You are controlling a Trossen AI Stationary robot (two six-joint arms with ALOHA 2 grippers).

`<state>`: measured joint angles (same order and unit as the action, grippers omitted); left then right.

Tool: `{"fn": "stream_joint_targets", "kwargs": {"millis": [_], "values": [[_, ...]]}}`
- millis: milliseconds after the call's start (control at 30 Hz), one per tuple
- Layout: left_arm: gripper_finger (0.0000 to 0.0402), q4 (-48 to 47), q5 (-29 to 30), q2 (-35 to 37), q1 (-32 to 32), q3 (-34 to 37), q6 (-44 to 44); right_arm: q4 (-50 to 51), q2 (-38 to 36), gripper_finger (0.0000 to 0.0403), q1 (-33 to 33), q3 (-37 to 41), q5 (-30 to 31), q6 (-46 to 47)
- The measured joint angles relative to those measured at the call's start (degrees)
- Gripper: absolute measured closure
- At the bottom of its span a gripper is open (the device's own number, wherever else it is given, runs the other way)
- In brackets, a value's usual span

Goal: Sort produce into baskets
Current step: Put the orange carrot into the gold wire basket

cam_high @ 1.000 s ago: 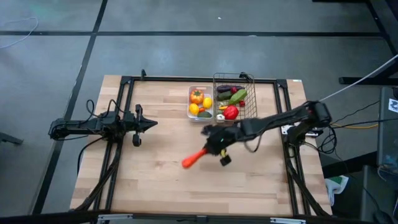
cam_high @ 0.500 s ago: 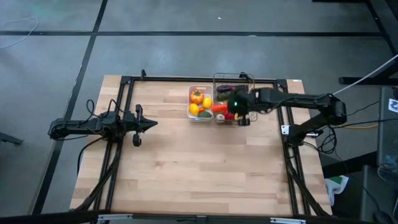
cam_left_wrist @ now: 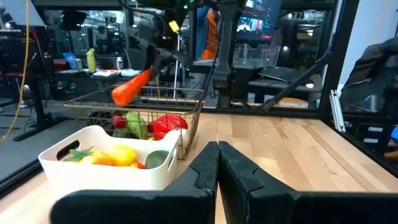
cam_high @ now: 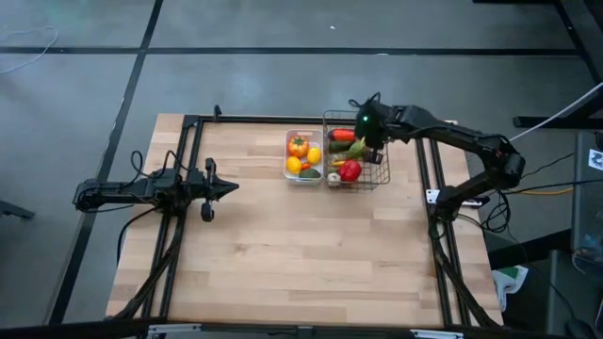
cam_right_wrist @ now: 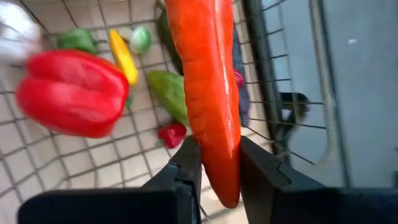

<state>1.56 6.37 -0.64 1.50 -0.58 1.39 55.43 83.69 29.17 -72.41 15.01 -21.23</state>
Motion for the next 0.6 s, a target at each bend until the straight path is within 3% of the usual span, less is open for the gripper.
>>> {"fn": "stream_joint_targets", "kwargs": {"millis": [200,600], "values": [[0.0396,0.0,0.0,0.0,0.0,0.02,-0.85,-0.27,1.75,0.0329,3.07,-0.01,-7.18,-0.06],[0.0396,0.01,0.0,0.0,0.0,0.02,-0.77,-0.01,7.63,0.0329,3.8,-0.01,-7.61,-0.02]]}}
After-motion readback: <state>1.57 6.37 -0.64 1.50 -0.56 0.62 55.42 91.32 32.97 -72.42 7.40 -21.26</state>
